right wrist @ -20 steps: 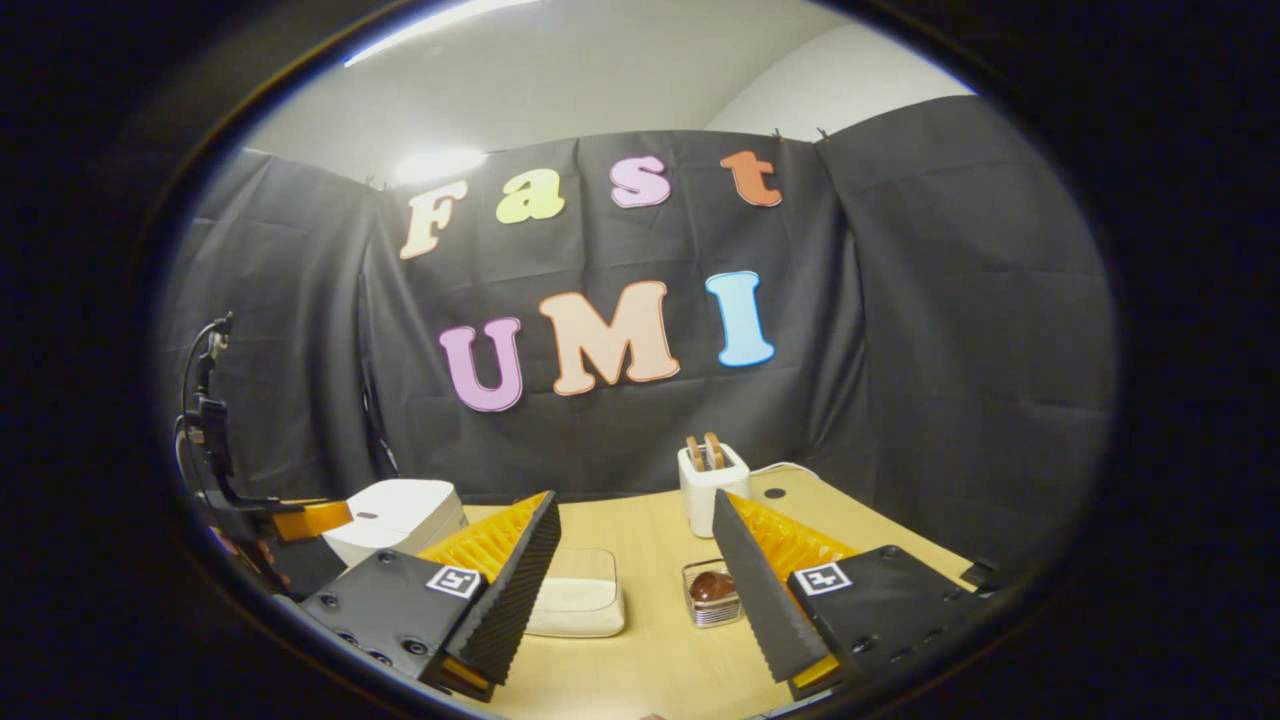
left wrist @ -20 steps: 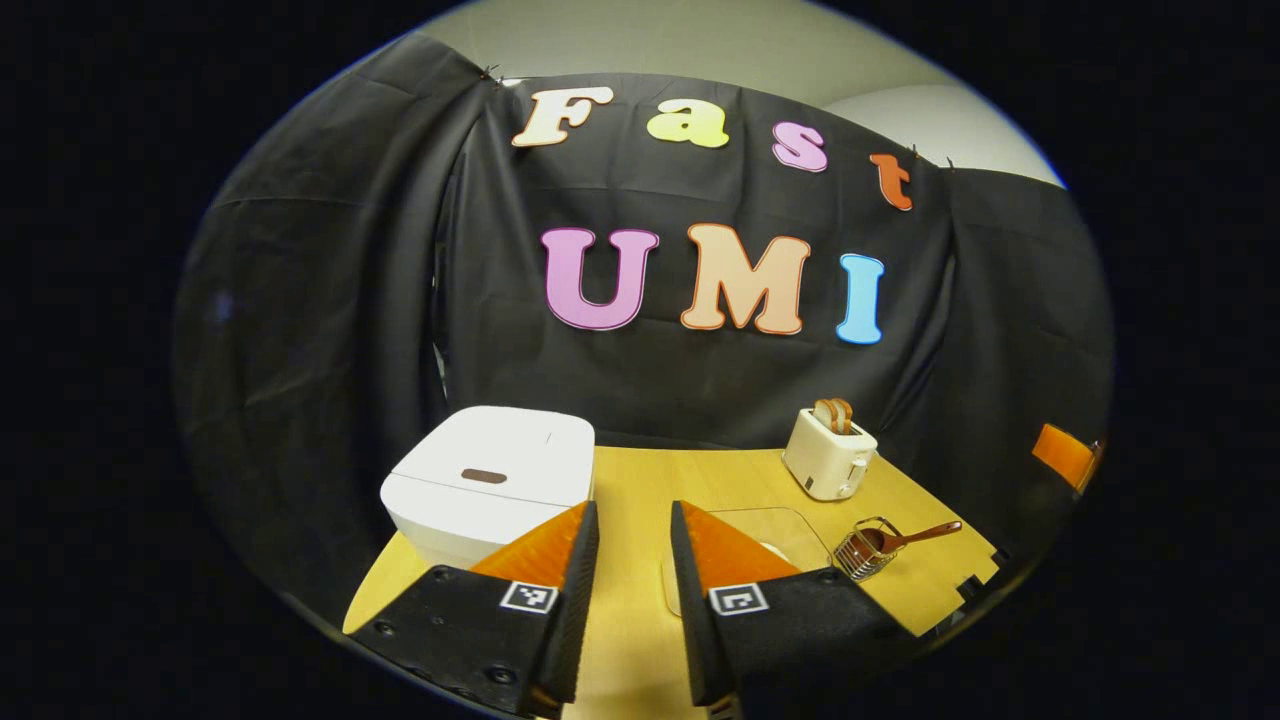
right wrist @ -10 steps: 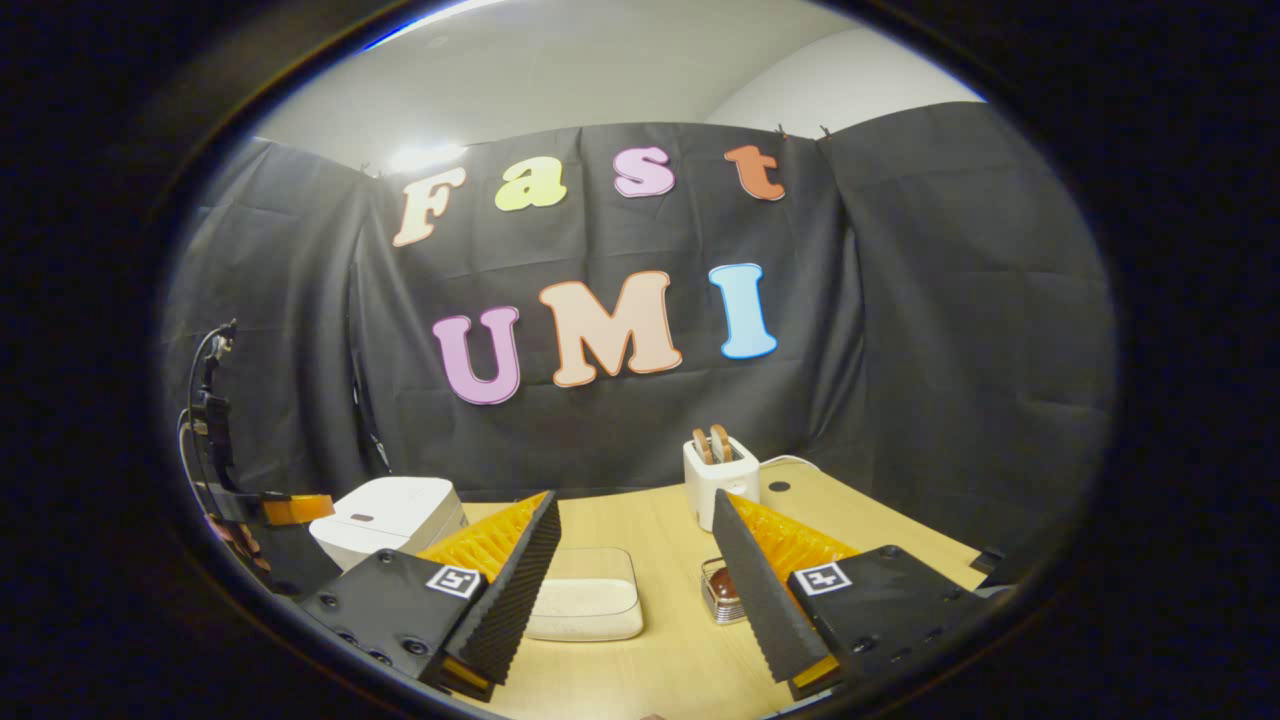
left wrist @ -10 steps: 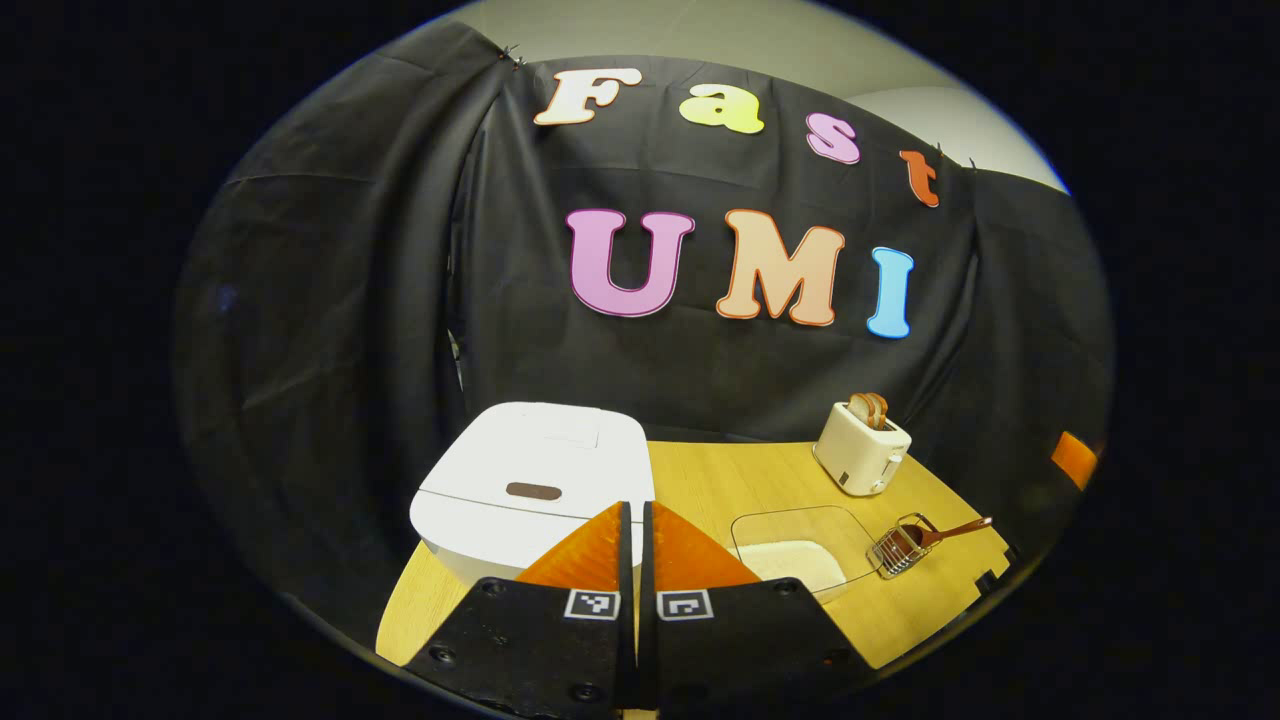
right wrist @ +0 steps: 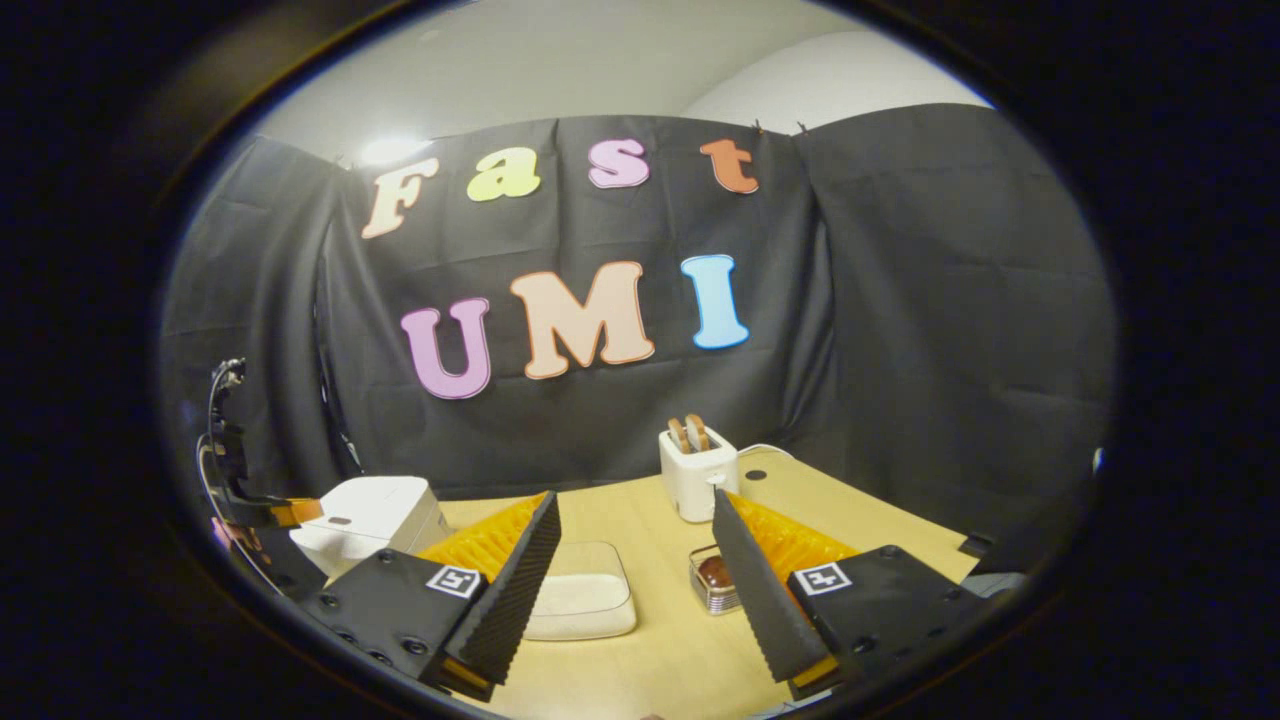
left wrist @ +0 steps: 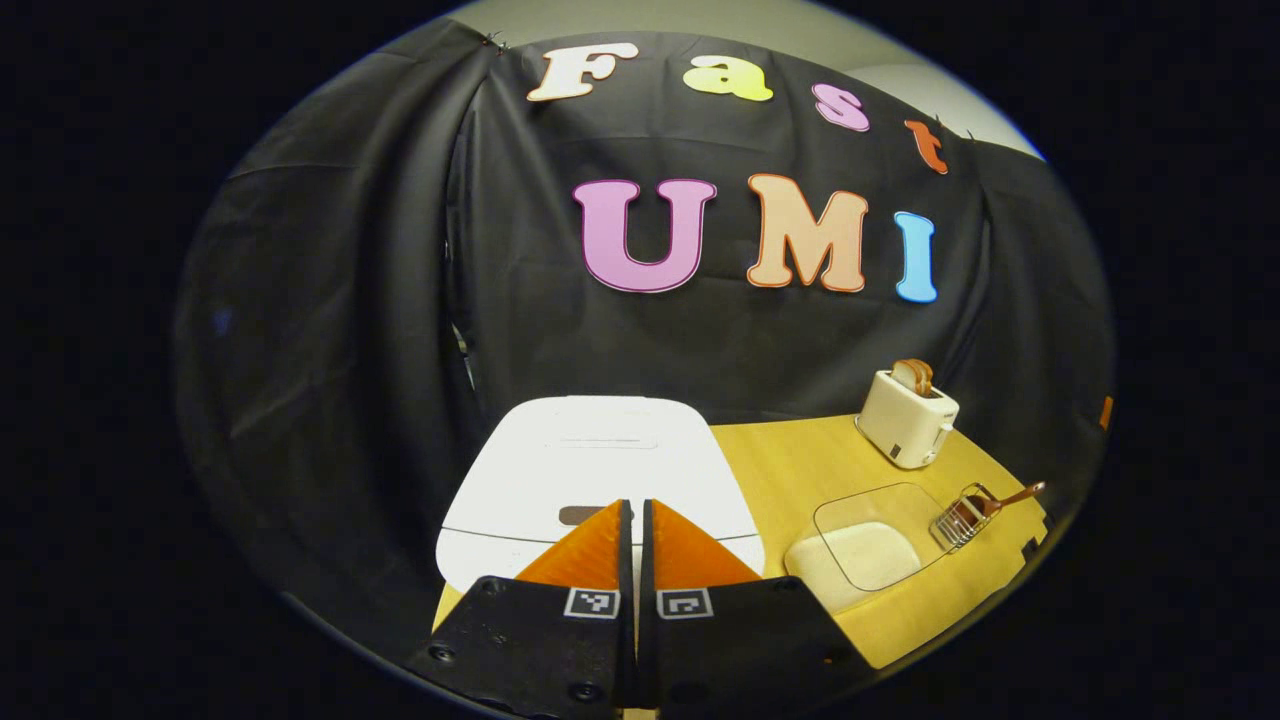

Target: Close the left gripper, press the button to open the rice cooker; take a wooden spoon from the chopstick holder with the right hand, scoop a spoonful of rice and pour it into the rice cooker, then put the wooden spoon back into the chopstick holder.

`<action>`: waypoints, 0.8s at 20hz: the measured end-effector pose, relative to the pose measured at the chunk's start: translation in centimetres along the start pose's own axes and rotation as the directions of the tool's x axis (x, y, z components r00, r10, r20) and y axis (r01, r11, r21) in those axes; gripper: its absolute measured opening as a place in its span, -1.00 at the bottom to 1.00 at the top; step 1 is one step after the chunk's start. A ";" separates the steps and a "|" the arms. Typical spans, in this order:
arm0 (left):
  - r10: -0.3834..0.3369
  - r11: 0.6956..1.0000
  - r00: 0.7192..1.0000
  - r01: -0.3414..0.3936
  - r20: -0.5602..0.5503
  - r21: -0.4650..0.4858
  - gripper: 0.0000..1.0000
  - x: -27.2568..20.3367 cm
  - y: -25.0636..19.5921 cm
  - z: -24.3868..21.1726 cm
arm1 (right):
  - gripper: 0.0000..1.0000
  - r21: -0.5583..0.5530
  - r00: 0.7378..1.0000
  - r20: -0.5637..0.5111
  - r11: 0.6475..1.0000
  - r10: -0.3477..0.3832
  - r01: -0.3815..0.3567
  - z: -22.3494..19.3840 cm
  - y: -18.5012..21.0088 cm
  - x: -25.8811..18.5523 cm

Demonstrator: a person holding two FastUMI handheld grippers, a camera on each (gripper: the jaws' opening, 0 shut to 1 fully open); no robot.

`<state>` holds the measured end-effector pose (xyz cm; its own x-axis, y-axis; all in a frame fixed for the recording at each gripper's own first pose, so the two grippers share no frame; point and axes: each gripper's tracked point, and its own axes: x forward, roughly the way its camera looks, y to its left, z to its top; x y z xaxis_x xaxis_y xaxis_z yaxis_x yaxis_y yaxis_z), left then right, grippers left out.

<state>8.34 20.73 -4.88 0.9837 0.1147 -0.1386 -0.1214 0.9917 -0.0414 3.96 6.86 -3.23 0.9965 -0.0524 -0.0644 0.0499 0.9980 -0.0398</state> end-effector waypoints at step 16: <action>0.004 1.000 1.000 -0.004 -0.030 0.015 -1.00 4.7 1.7 -1.2 | 0.92 -0.022 0.999 -0.036 1.000 -0.011 0.010 -0.9 1.7 0.9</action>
<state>12.58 22.90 -6.77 0.9788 0.1170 -0.1680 -0.1231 0.9921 -0.0260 4.86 8.47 -4.26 0.9929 -0.0645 -0.1003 0.0584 0.9963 -0.0625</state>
